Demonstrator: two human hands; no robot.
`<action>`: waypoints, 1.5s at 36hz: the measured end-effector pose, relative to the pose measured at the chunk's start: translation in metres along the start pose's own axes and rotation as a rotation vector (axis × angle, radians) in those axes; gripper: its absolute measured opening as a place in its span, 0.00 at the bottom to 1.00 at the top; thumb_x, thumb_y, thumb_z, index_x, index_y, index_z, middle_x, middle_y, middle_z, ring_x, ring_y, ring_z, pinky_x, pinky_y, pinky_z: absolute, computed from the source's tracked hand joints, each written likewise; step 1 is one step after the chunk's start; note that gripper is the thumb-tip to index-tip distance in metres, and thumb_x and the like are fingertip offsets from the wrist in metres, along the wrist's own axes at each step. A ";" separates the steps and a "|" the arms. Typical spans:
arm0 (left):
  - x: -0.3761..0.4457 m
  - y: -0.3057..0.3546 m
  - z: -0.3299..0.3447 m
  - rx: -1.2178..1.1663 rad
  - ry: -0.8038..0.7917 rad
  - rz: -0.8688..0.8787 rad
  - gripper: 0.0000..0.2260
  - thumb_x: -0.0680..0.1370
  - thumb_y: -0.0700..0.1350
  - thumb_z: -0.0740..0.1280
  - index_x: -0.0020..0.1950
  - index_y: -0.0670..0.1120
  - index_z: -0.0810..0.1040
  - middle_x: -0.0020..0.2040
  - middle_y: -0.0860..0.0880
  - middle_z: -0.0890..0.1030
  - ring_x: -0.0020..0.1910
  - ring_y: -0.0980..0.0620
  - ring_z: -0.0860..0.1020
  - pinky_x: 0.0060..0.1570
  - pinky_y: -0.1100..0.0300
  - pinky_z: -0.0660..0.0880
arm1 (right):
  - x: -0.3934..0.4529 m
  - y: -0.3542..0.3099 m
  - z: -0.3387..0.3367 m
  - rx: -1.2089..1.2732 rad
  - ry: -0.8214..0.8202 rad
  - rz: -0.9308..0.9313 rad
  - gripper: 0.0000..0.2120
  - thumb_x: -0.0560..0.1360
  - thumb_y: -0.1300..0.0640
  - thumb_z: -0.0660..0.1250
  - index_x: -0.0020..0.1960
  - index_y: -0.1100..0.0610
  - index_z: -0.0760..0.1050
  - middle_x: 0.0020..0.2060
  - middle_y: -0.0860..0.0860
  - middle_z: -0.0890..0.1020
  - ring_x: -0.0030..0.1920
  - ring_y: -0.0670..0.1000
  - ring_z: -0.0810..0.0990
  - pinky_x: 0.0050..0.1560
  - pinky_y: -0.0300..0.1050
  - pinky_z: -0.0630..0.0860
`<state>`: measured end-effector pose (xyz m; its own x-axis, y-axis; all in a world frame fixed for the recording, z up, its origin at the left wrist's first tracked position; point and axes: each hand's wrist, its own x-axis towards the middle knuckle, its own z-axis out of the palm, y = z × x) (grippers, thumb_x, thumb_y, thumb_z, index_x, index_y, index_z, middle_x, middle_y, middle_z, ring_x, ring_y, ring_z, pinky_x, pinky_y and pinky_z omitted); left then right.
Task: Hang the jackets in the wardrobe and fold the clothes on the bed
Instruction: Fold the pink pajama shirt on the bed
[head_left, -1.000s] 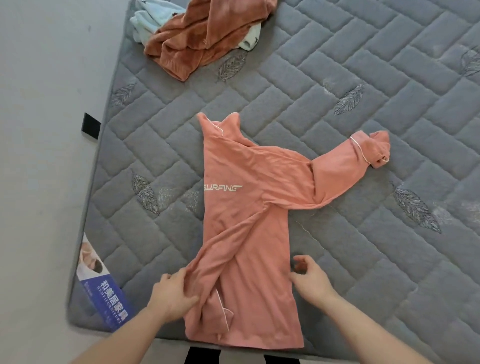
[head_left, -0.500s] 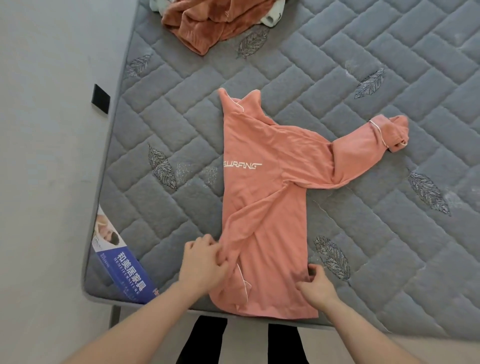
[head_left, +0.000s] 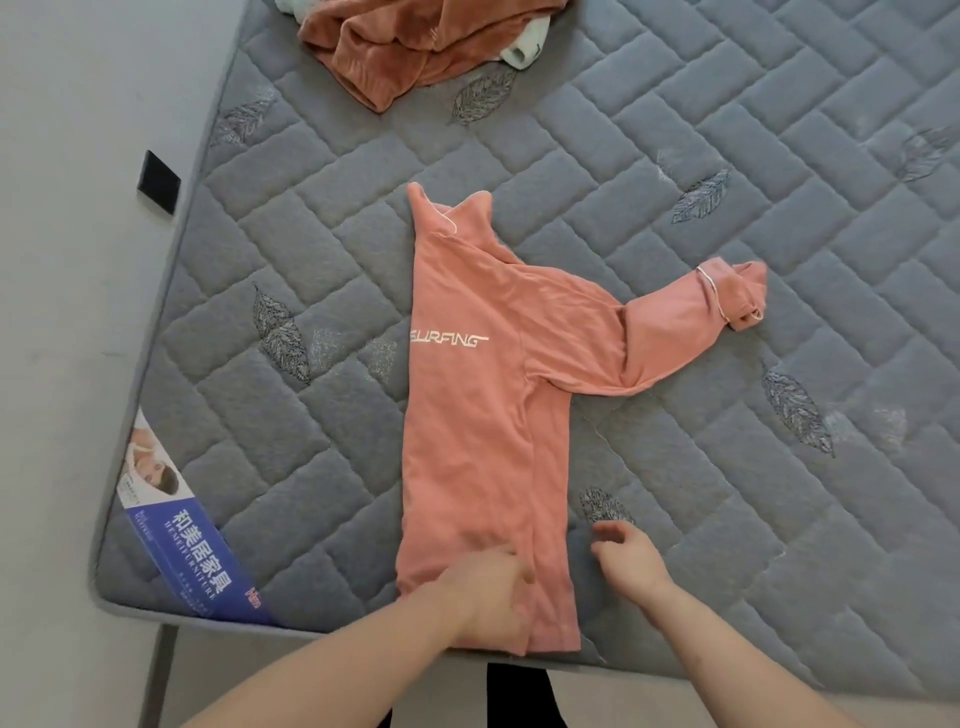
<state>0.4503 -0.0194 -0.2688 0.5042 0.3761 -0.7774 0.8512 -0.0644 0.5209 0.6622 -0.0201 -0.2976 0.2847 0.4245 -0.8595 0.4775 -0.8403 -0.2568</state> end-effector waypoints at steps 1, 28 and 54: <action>0.004 -0.002 -0.007 -0.032 0.080 -0.025 0.22 0.76 0.51 0.69 0.70 0.50 0.74 0.66 0.51 0.73 0.61 0.46 0.76 0.60 0.56 0.72 | 0.003 -0.005 -0.003 0.006 0.006 -0.022 0.16 0.77 0.65 0.65 0.64 0.58 0.79 0.60 0.52 0.82 0.62 0.53 0.79 0.67 0.46 0.72; 0.136 -0.045 -0.150 0.255 0.378 -0.368 0.52 0.74 0.54 0.75 0.82 0.59 0.36 0.81 0.49 0.30 0.80 0.34 0.38 0.75 0.31 0.56 | 0.178 -0.155 -0.172 0.895 0.484 -0.054 0.49 0.65 0.47 0.82 0.77 0.60 0.61 0.64 0.52 0.76 0.50 0.50 0.81 0.62 0.56 0.80; 0.074 -0.089 -0.159 -0.223 0.923 -0.054 0.24 0.71 0.40 0.68 0.66 0.52 0.75 0.70 0.56 0.70 0.67 0.53 0.70 0.68 0.55 0.69 | 0.078 -0.249 -0.047 0.109 0.354 -1.166 0.21 0.72 0.68 0.61 0.57 0.47 0.78 0.52 0.38 0.81 0.56 0.42 0.78 0.58 0.39 0.72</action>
<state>0.3887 0.1608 -0.3162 0.0699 0.9614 -0.2662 0.7745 0.1159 0.6219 0.6045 0.2379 -0.2799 -0.0488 0.9961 0.0739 0.5299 0.0885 -0.8434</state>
